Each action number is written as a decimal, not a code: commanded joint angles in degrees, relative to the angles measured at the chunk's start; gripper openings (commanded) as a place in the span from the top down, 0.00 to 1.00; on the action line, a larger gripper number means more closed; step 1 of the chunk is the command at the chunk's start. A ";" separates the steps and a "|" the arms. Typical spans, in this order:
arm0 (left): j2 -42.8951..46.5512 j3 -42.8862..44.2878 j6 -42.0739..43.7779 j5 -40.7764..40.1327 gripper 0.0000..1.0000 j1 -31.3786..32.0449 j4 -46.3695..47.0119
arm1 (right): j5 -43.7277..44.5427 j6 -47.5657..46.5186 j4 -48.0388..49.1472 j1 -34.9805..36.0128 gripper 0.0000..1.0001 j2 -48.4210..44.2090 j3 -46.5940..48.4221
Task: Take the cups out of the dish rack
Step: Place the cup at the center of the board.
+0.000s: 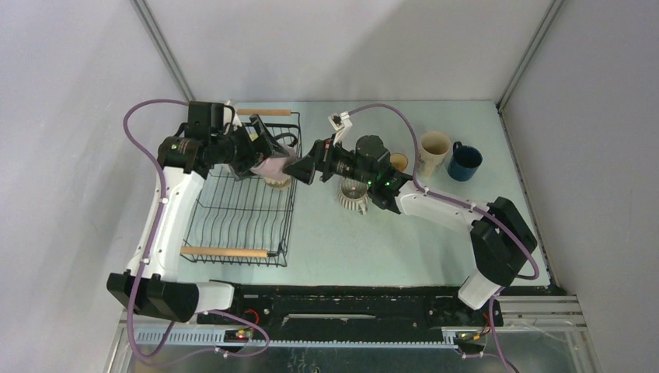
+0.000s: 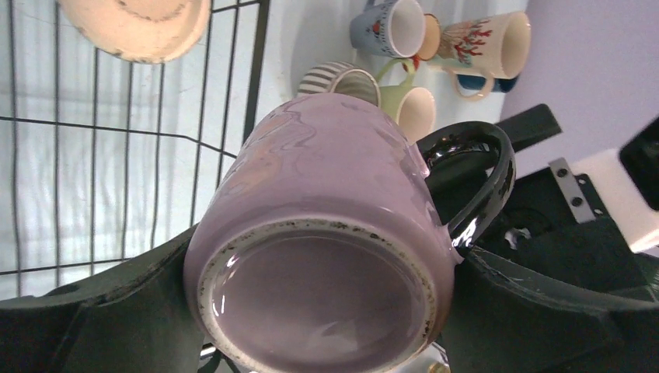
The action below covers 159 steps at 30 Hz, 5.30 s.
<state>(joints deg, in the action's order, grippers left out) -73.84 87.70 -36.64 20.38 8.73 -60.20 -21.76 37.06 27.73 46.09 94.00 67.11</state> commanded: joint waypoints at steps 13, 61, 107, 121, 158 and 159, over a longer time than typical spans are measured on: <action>5.51 -3.01 -10.36 15.68 0.85 0.41 16.66 | 0.11 4.91 10.03 -0.03 0.11 -1.21 0.10; 7.52 -12.68 -21.64 24.73 0.00 2.43 38.40 | 5.09 1.85 2.72 1.05 1.00 -12.26 -0.02; 11.28 -12.35 11.40 4.96 0.00 11.42 19.14 | 24.47 -7.93 -72.27 -14.33 1.00 -36.95 4.68; 13.25 -19.98 15.48 -5.91 0.00 18.21 21.08 | 35.14 -16.46 -80.71 -18.57 1.00 -20.87 5.28; 14.91 -22.67 15.64 -4.98 0.00 18.34 21.11 | 27.44 -26.69 -67.49 -24.89 1.00 -0.20 5.18; 14.80 -22.54 15.70 -4.99 0.00 18.34 21.05 | 27.20 -26.71 -67.39 -24.90 1.00 0.11 5.16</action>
<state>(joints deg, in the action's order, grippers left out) -59.94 66.32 -22.37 15.18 26.63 -40.42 5.45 12.03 -42.59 21.63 93.62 69.82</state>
